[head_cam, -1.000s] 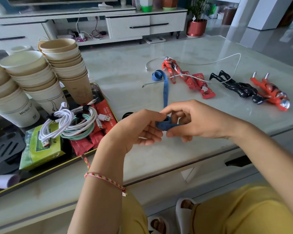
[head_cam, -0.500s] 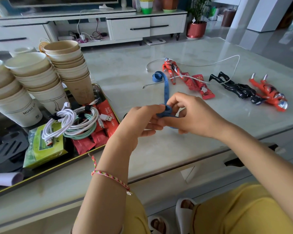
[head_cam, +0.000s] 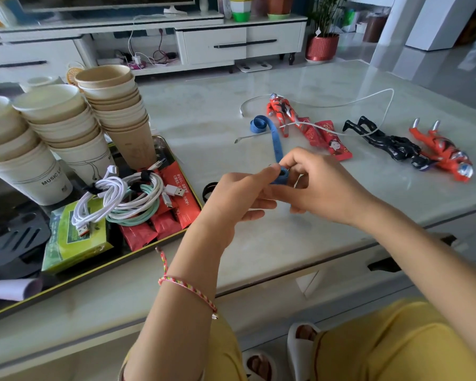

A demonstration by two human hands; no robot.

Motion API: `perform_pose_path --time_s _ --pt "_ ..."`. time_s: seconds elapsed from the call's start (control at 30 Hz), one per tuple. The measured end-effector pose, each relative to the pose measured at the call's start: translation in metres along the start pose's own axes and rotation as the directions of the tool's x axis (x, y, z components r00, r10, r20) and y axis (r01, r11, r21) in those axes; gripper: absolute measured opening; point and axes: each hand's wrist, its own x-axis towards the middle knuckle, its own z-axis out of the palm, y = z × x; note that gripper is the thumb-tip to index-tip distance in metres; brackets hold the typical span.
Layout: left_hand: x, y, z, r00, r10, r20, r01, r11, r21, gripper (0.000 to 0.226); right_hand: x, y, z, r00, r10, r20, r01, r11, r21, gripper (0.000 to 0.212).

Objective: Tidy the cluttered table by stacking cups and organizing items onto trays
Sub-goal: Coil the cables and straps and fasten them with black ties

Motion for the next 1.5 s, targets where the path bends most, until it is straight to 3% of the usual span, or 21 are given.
perform_pose_path --time_s 0.1,0.17,0.33,0.4,0.5,0.6,0.73,0.87,0.97,1.1,1.23,1.33,1.5 --pt "0.001 0.000 0.003 1.000 -0.006 -0.031 0.006 1.000 0.010 0.023 -0.002 0.000 0.006 0.999 -0.017 -0.050 0.013 0.997 -0.083 0.034" --pt "0.002 0.001 -0.001 0.999 -0.019 -0.047 0.022 0.998 0.066 0.024 -0.002 0.000 0.004 0.999 -0.032 -0.004 0.032 0.997 -0.068 0.027" --pt "-0.001 0.002 -0.012 0.997 -0.066 0.048 0.055 0.977 0.206 0.025 0.000 0.001 -0.011 0.943 -0.055 0.328 0.003 0.988 0.157 0.033" --pt "-0.002 0.003 -0.013 0.995 -0.070 0.065 0.051 0.966 0.254 0.026 0.000 0.003 -0.015 0.917 -0.070 0.392 -0.019 0.976 0.219 0.035" --pt "-0.001 0.001 -0.009 0.999 -0.028 0.017 0.024 0.972 0.233 0.028 0.001 0.007 -0.011 0.945 -0.041 0.326 -0.028 0.978 0.205 0.029" --pt "0.001 -0.001 -0.002 0.998 0.030 -0.062 -0.020 0.988 0.155 0.033 0.002 0.009 -0.001 0.988 0.002 0.156 -0.015 0.996 0.085 0.016" --pt "0.002 -0.006 0.004 0.993 0.060 -0.105 -0.045 0.990 0.132 0.030 -0.001 0.011 0.010 1.000 0.001 0.024 0.000 1.000 -0.014 0.021" --pt "0.004 -0.002 -0.007 0.998 0.017 -0.061 -0.008 0.989 0.149 0.024 -0.003 0.010 0.011 0.997 0.001 0.075 -0.005 0.998 0.056 0.020" --pt "0.004 -0.003 -0.014 1.000 0.012 0.027 -0.018 0.971 0.240 0.022 -0.003 0.012 0.007 0.974 -0.018 0.224 -0.020 0.986 0.164 0.028" --pt "0.004 -0.004 -0.020 0.994 -0.014 0.113 -0.022 0.952 0.306 0.019 -0.002 0.011 0.003 0.930 -0.005 0.367 -0.066 0.981 0.182 0.029" --pt "0.007 -0.002 -0.019 0.994 0.107 0.036 -0.112 0.977 0.181 0.032 0.004 0.008 0.002 0.984 0.027 0.178 -0.052 0.989 0.136 0.015" --pt "0.007 -0.005 -0.012 0.985 0.168 -0.027 -0.163 0.976 0.142 0.038 0.006 0.005 0.003 0.999 0.037 0.016 -0.037 0.999 0.030 0.028" --pt "0.005 -0.005 -0.001 0.983 0.168 -0.068 -0.162 0.984 0.077 0.027 0.005 0.003 0.007 0.996 -0.012 -0.084 -0.001 0.987 -0.161 0.040"
